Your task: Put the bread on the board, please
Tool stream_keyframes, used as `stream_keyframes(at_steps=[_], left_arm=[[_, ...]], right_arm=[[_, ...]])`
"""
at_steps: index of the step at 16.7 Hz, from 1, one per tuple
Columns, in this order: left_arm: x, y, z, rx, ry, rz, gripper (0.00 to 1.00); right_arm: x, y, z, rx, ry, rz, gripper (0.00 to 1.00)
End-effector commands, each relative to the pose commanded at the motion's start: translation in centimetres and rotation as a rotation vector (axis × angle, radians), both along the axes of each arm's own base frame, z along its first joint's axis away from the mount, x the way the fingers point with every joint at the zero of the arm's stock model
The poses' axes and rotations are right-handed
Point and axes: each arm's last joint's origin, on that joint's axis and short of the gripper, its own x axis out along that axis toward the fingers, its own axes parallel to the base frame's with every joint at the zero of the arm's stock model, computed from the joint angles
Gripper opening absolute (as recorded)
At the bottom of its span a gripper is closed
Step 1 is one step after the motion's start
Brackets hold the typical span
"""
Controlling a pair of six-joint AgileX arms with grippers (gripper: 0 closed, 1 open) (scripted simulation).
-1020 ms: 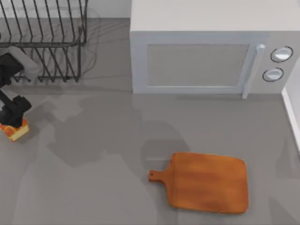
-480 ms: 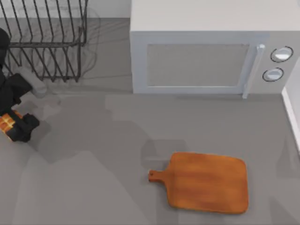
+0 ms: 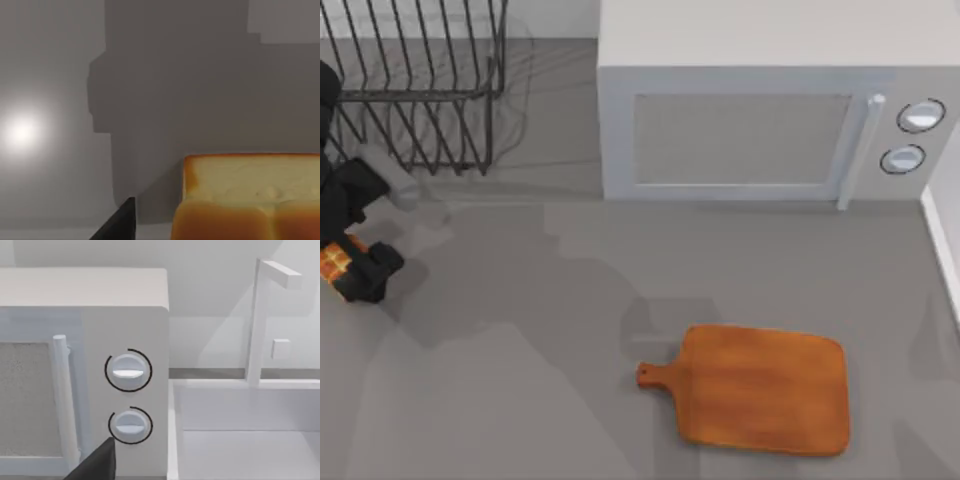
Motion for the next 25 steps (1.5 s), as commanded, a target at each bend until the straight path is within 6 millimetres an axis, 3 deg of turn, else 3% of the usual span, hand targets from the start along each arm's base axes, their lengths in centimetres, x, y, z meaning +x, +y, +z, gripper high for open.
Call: stream_keyframes(at_steps=[8, 16, 17, 20, 25], left_arm=[[0.0, 0.0, 0.0, 0.000, 0.000, 0.000, 0.02], [0.0, 0.0, 0.0, 0.000, 0.000, 0.000, 0.00], [-0.1, -0.2, 1.2, -0.013, -0.013, 0.005, 0.00], [0.2, -0.1, 2.3, -0.010, -0.016, 0.004, 0.00], [0.2, -0.1, 7.3, -0.017, 0.017, 0.007, 0.00]], right_arm=[[0.0, 0.0, 0.0, 0.000, 0.000, 0.000, 1.00], [0.0, 0.0, 0.0, 0.000, 0.000, 0.000, 1.00], [0.0, 0.0, 0.0, 0.000, 0.000, 0.000, 1.00], [0.0, 0.0, 0.0, 0.000, 0.000, 0.000, 1.00], [0.0, 0.0, 0.0, 0.000, 0.000, 0.000, 1.00]])
